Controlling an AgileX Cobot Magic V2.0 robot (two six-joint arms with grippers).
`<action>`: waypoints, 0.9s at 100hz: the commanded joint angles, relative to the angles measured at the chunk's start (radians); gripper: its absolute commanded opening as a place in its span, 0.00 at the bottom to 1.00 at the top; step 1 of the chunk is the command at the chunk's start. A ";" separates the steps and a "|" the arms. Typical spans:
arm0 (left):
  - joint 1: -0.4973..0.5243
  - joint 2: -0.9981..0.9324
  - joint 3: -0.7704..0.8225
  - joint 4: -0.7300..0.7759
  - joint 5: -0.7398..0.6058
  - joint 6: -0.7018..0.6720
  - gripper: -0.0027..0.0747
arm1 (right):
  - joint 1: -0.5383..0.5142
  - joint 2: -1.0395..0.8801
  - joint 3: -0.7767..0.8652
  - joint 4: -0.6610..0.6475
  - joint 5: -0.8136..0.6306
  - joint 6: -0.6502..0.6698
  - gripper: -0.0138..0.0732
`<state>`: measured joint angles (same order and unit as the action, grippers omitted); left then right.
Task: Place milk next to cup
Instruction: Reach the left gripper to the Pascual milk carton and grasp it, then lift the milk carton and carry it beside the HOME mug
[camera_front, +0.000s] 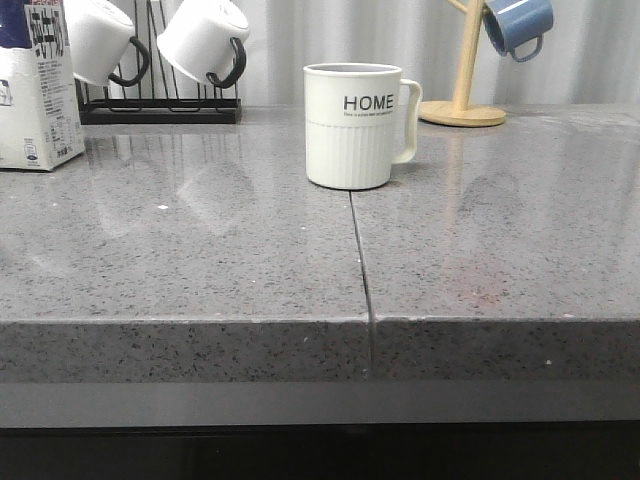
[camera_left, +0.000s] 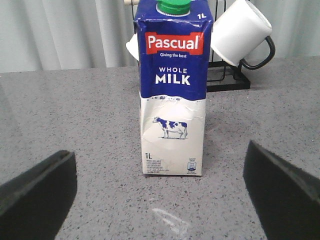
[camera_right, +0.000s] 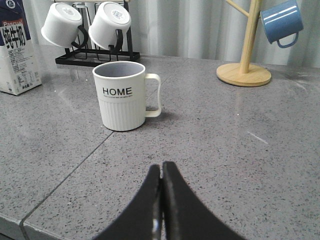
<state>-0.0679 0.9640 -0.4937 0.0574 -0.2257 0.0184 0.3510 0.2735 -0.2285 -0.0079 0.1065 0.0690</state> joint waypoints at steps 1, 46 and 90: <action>-0.016 0.046 -0.063 -0.009 -0.112 -0.005 0.87 | -0.001 0.005 -0.025 -0.005 -0.071 0.000 0.08; -0.023 0.355 -0.311 -0.069 -0.137 -0.030 0.87 | -0.001 0.005 -0.025 -0.005 -0.071 0.000 0.08; -0.025 0.515 -0.478 -0.069 -0.138 -0.030 0.87 | -0.001 0.005 -0.025 -0.005 -0.071 0.000 0.08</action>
<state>-0.0858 1.4938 -0.9174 -0.0053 -0.2732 0.0000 0.3510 0.2735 -0.2285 -0.0079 0.1086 0.0690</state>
